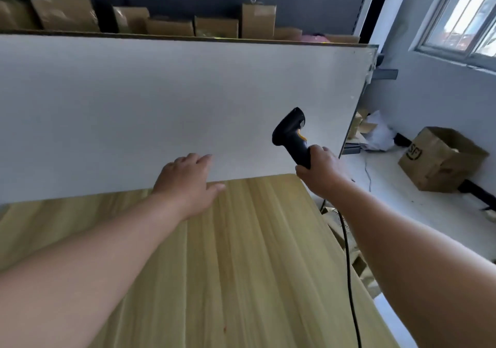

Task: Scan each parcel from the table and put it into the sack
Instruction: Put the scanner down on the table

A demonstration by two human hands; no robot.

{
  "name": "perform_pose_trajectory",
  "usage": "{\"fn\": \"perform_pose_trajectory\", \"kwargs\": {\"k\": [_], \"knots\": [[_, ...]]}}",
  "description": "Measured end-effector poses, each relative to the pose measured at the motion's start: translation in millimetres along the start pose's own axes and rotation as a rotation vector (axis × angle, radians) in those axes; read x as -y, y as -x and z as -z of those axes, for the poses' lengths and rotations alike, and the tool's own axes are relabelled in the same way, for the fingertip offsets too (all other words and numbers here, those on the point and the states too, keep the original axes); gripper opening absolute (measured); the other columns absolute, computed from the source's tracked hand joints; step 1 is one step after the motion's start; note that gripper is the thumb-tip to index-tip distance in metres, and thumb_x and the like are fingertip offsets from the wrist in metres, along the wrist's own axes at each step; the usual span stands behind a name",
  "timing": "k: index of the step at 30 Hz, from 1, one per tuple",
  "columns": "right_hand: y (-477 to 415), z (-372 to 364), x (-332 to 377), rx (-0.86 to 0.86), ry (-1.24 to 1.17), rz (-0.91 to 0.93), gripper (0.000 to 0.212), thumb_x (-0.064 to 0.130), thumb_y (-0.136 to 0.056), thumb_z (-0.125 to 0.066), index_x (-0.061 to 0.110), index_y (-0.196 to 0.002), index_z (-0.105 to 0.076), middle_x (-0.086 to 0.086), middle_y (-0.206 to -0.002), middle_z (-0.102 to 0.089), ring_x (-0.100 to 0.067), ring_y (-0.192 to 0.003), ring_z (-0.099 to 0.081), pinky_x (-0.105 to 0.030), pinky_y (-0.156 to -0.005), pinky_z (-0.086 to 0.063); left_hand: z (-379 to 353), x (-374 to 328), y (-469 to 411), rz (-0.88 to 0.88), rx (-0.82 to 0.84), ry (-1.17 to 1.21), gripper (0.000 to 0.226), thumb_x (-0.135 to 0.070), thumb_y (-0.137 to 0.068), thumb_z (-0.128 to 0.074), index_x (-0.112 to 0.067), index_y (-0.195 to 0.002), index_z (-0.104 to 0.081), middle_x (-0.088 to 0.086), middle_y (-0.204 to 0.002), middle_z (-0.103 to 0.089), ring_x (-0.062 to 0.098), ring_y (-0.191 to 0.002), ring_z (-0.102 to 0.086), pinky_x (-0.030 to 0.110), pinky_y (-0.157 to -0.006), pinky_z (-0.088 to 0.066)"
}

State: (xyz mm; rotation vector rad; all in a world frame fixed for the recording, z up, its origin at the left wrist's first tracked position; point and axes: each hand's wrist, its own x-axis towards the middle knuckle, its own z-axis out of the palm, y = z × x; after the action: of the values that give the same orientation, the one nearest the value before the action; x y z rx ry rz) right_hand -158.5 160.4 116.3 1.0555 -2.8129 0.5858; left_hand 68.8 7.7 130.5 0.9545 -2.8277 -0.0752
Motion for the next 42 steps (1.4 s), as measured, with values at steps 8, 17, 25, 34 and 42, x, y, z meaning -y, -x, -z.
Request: {"fn": "perform_pose_trajectory", "kwargs": {"k": [8,17,25,34,42], "knots": [[-44.7,-129.8,-45.4,0.199,-0.114,-0.151,0.034,0.028,-0.091,-0.056,0.006,-0.116,-0.050,-0.008,-0.103,-0.048,-0.029,-0.092,-0.048,-0.034,-0.072,-0.034,-91.5,7.9,-51.0,0.051,0.137,-0.057,0.072,-0.057,-0.092,-0.042,-0.019,-0.150,-0.021,0.004,-0.151,-0.032,0.025,-0.136,-0.033,0.039,-0.110,-0.030],[-56.5,-228.7,-71.0,0.293,-0.150,-0.295,0.031,0.026,-0.092,-0.057,0.005,-0.113,-0.052,-0.011,-0.106,-0.052,-0.031,-0.096,-0.054,-0.036,-0.073,-0.040,-170.5,22.4,-79.0,0.071,0.238,-0.092,0.076,-0.058,-0.089,-0.046,-0.019,-0.149,-0.023,0.004,-0.151,-0.032,0.025,-0.137,-0.034,0.037,-0.110,-0.031],[-58.7,-258.4,-77.5,0.274,-0.021,-0.326,0.041,0.034,-0.091,-0.057,0.007,-0.121,-0.051,-0.014,-0.121,-0.053,-0.034,-0.115,-0.047,-0.043,-0.095,-0.039,-197.9,36.4,-79.4,0.089,0.287,-0.079,0.076,-0.058,-0.089,-0.046,-0.020,-0.150,-0.021,0.004,-0.153,-0.030,0.025,-0.138,-0.032,0.038,-0.112,-0.029],[-49.5,-247.2,-68.6,0.314,0.065,-0.335,0.060,0.051,-0.091,-0.057,0.011,-0.134,-0.045,-0.012,-0.135,-0.049,-0.032,-0.128,-0.042,-0.043,-0.102,-0.036,-183.5,43.3,-63.5,0.106,0.272,-0.069,0.077,-0.059,-0.090,-0.044,-0.020,-0.151,-0.019,0.004,-0.154,-0.029,0.024,-0.139,-0.030,0.039,-0.113,-0.027],[-33.3,-205.9,-48.5,0.300,0.042,-0.284,0.062,0.052,-0.093,-0.053,0.014,-0.140,-0.040,-0.010,-0.140,-0.046,-0.032,-0.131,-0.041,-0.043,-0.104,-0.033,-139.8,55.8,-37.0,0.138,0.194,-0.081,0.077,-0.059,-0.089,-0.045,-0.019,-0.150,-0.022,0.004,-0.153,-0.030,0.025,-0.139,-0.031,0.039,-0.111,-0.027]]}}
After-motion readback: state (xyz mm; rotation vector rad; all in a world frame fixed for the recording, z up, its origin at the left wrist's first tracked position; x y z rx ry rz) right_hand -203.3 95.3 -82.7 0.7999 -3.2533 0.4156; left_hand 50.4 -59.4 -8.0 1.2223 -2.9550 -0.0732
